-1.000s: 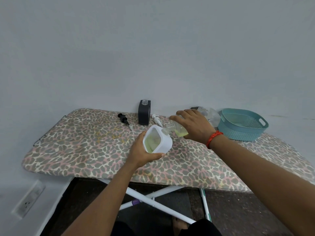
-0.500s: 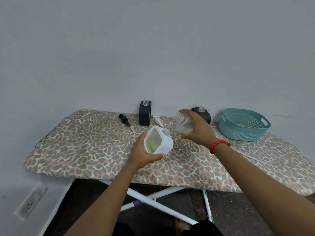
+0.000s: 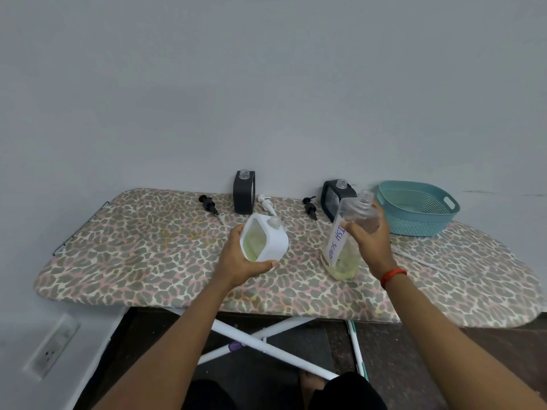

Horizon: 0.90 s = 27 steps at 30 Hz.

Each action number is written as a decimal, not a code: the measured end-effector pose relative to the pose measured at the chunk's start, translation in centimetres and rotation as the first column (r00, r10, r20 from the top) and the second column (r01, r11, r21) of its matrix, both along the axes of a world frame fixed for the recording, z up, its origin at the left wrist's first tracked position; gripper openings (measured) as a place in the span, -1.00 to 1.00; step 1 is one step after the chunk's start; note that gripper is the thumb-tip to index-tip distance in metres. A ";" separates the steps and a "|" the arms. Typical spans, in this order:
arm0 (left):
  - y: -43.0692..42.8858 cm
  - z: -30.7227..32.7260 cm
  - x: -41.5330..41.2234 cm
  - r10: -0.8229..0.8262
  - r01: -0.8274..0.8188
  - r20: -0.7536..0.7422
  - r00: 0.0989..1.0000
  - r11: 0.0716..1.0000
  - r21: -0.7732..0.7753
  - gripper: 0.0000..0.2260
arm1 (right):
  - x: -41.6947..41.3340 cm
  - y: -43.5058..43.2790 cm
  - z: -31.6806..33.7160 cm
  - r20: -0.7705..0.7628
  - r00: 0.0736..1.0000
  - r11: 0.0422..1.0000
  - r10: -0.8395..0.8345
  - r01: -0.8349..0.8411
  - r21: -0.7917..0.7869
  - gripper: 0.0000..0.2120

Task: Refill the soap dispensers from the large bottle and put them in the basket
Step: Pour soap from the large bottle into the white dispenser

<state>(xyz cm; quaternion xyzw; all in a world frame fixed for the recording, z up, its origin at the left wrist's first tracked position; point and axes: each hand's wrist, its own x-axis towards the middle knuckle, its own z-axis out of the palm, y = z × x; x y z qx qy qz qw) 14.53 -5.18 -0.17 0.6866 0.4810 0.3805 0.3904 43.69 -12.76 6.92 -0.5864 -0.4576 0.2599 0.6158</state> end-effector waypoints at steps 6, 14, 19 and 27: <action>-0.4 0.9 0.0 0.008 -0.009 -0.033 0.999 0.999 -0.037 0.05 | 0.5 -1.0 -0.3 0.011 1.000 1.000 -0.005 0.005 -0.004 -0.33; -1.5 1.5 -1.3 -0.004 0.001 -0.056 0.998 0.998 -0.058 0.02 | -1.5 -1.2 -0.9 0.077 0.997 1.000 -0.002 0.001 0.004 -0.28; -2.5 1.4 -1.8 -0.007 0.011 0.038 0.999 0.994 -0.109 -0.06 | -1.5 -1.5 -0.7 0.084 0.996 1.000 0.013 -0.014 0.003 -0.27; -7.3 0.5 1.2 0.286 -0.283 0.142 0.948 0.958 -0.046 -0.17 | -1.7 -1.8 -0.4 0.107 0.994 1.000 0.005 -0.009 0.030 -0.28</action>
